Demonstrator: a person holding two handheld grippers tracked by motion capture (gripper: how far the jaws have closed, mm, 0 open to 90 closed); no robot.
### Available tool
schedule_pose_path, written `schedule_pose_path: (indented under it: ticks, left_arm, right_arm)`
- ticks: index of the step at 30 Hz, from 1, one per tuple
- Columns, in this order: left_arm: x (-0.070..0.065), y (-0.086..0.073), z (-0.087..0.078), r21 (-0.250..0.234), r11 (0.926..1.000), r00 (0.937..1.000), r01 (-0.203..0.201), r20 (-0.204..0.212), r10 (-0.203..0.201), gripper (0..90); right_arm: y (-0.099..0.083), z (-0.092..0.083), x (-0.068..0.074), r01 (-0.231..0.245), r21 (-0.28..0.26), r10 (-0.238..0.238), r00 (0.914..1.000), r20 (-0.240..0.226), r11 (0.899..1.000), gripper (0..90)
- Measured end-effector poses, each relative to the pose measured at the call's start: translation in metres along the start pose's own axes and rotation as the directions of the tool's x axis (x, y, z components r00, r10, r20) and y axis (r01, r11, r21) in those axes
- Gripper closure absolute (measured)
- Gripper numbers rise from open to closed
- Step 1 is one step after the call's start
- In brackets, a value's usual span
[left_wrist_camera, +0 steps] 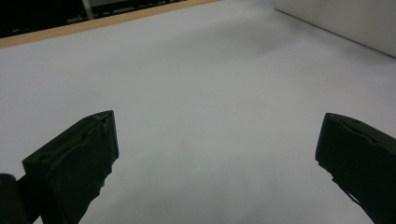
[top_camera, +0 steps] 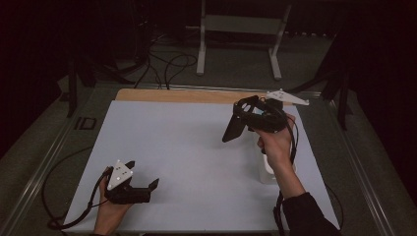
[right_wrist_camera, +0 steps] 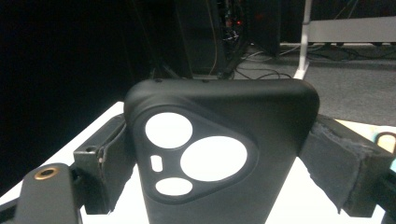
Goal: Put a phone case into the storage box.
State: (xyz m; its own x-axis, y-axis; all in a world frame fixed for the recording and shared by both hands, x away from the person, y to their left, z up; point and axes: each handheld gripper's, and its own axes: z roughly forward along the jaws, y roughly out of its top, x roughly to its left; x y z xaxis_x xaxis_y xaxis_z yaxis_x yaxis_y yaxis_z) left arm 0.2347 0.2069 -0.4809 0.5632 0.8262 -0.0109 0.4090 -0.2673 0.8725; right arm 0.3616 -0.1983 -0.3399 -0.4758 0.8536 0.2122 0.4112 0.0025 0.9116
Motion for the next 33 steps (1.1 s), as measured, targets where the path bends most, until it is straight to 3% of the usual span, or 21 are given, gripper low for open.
schedule_pose_path:
  ticks: [16,33]
  left_arm:
    - [0.002,-0.001,-0.001,-0.003,1.0000,1.0000,0.007,-0.006,-0.007,0.0]
    - [0.002,-0.001,-0.002,-0.002,1.0000,0.9999,0.008,-0.007,-0.008,0.0]
  right_arm:
    - [0.013,-0.002,-0.021,-0.009,-0.016,0.010,0.9977,0.067,1.000,15.0]
    - [0.021,-0.004,-0.046,-0.009,-0.039,0.016,0.9853,0.170,0.999,15.1]
